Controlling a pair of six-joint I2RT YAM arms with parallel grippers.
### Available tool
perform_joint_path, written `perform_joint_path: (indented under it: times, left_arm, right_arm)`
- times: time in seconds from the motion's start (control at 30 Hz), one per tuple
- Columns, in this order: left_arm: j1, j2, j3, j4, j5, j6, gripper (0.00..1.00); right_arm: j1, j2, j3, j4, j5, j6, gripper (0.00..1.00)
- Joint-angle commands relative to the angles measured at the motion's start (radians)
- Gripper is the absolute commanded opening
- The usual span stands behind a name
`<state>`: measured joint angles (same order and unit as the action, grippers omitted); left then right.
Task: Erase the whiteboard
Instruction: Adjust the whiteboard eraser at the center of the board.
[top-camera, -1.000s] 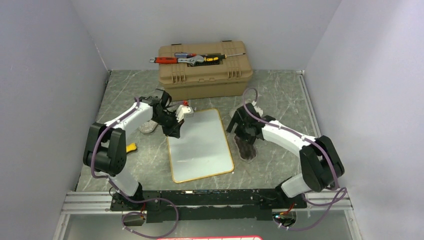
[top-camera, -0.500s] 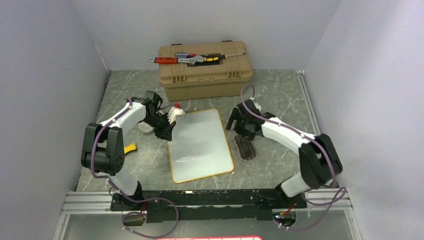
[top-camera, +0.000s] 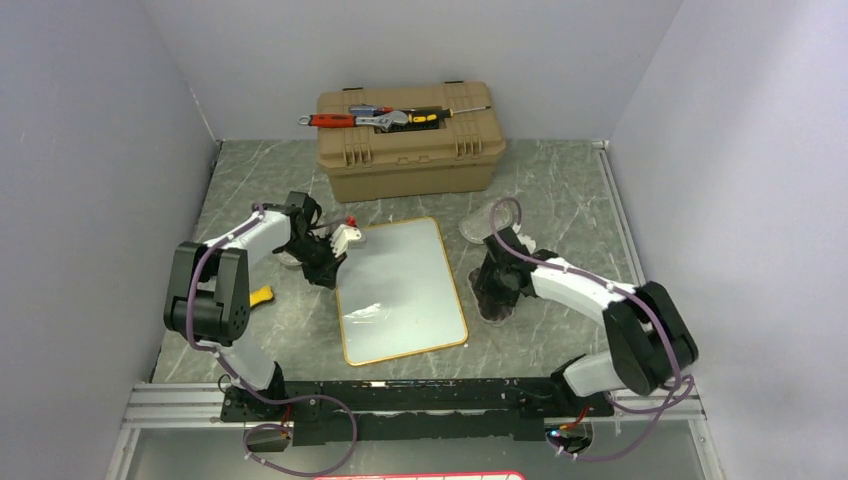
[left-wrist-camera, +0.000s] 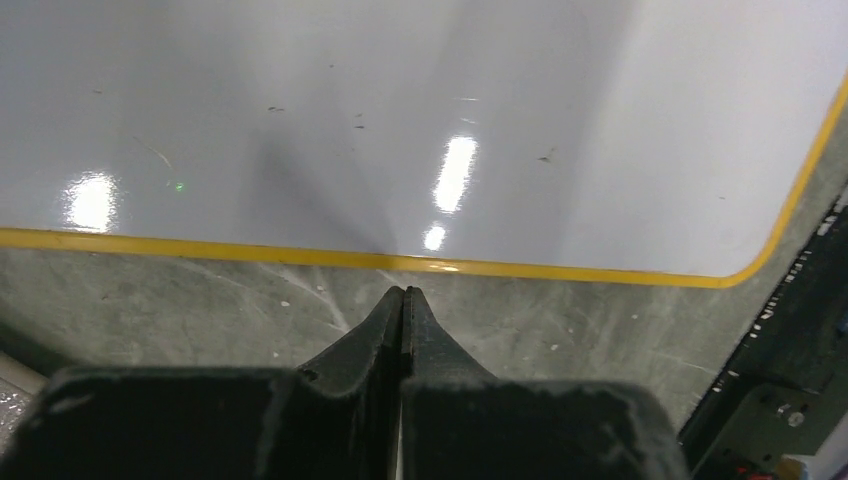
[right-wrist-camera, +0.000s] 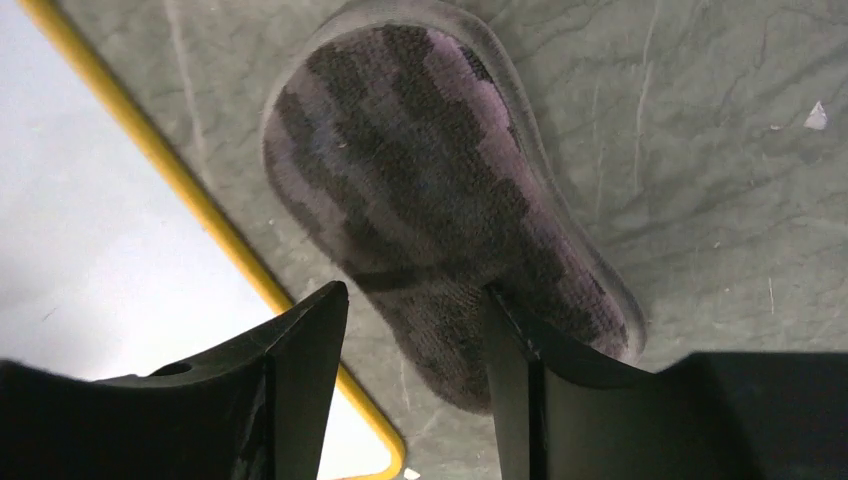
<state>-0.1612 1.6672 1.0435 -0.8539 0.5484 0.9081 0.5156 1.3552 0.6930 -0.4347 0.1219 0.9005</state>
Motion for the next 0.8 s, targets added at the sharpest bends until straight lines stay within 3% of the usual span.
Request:
perform_joint_path:
  times: [0.0,0.17,0.37,0.53,0.77]
  left_arm:
    - [0.002,0.026,-0.025,0.090,-0.048,0.020,0.06]
    - [0.002,0.051,-0.028,0.118,-0.080,0.028,0.06]
    - [0.002,0.056,-0.034,0.116,-0.088,0.040,0.06]
    - [0.003,0.033,-0.043,0.107,-0.091,0.050,0.06]
    - [0.017,0.045,-0.046,0.110,-0.113,0.052,0.06]
  right_arm:
    - [-0.005,0.116,0.059,0.049,0.020,-0.020,0.55]
    - [-0.005,0.182,0.171,0.052,-0.022,-0.025,0.56]
    - [-0.025,0.140,0.280,0.021,-0.085,-0.031,0.62]
    - [-0.116,0.154,0.402,-0.008,-0.049,-0.098,0.65]
    - [-0.192,0.408,0.586,0.024,0.149,-0.216,0.50]
